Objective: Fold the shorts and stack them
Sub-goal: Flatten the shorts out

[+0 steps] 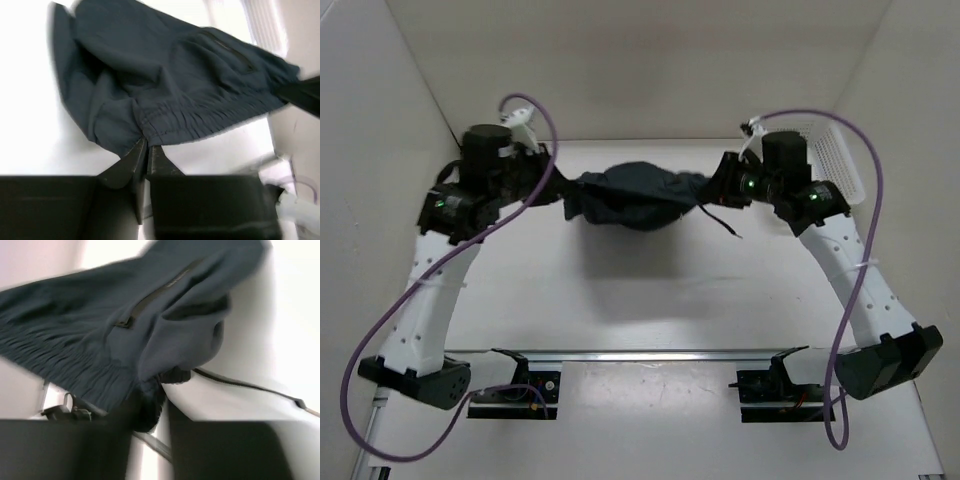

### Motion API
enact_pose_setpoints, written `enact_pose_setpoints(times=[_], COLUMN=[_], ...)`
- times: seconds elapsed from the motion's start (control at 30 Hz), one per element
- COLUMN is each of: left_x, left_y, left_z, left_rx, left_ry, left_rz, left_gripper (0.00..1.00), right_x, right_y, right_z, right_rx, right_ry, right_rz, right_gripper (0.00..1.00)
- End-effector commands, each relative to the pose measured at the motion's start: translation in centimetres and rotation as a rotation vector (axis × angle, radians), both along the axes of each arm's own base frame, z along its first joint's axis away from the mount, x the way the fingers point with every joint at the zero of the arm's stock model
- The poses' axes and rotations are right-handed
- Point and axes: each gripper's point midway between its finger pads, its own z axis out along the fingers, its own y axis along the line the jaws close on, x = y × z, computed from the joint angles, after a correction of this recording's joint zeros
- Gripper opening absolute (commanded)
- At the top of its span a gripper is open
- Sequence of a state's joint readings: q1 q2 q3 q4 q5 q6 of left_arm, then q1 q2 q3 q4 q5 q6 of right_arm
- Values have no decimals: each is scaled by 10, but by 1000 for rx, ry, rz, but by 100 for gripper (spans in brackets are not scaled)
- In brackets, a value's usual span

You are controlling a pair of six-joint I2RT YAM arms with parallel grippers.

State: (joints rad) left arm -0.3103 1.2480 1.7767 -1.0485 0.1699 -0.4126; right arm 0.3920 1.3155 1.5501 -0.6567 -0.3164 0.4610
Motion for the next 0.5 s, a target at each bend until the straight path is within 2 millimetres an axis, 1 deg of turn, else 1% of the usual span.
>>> enact_pose_setpoints(times=[0.0,0.03,0.07,0.1,0.13,0.17,0.2,0.23,0.27,0.3,0.33,0.37,0.4,0.43,0.47], left_x=[7,18,10,11,13,13,24,27,26,37,40,37,44,44,44], left_y=[-54,-78,-106,-119,-124,-122,-109,-100,-86,-59,-42,-23,8,22,36], left_z=[-52,-73,-77,-83,-90,-106,-99,-98,-89,-98,-100,-95,-117,-126,-140], left_rx=[-31,-21,-15,6,42,106,149,164,155,144,135,123,129,125,124], left_ry=[135,181,202,223,250,307,267,258,236,254,251,226,271,292,333], left_rz=[-132,-185,-265,-300,-292,-263,-185,-150,-116,-35,7,54,140,176,209], left_gripper=[27,41,62,68,71,72,75,81,80,71,55,35,31,29,29], right_x=[7,7,12,9,7,7,4,-2,-2,-7,-10,-18,-25,-39,-47], right_y=[-49,-60,-77,-83,-85,-88,-91,-93,-96,-94,-92,-82,-72,-56,-46], right_z=[-108,-119,-131,-142,-140,-136,-136,-130,-126,-127,-129,-131,-137,-147,-152], right_rx=[-167,-175,-193,-204,-206,-216,-220,-217,-225,-227,-237,-246,-247,-267,-273], right_ry=[246,278,302,330,319,296,289,263,239,239,233,236,251,266,280], right_rz=[-222,-279,-347,-362,-371,-375,-384,-379,-384,-375,-357,-307,-265,-198,-167], right_gripper=[52,64,74,79,80,80,75,64,53,44,21,13,8,4,4])
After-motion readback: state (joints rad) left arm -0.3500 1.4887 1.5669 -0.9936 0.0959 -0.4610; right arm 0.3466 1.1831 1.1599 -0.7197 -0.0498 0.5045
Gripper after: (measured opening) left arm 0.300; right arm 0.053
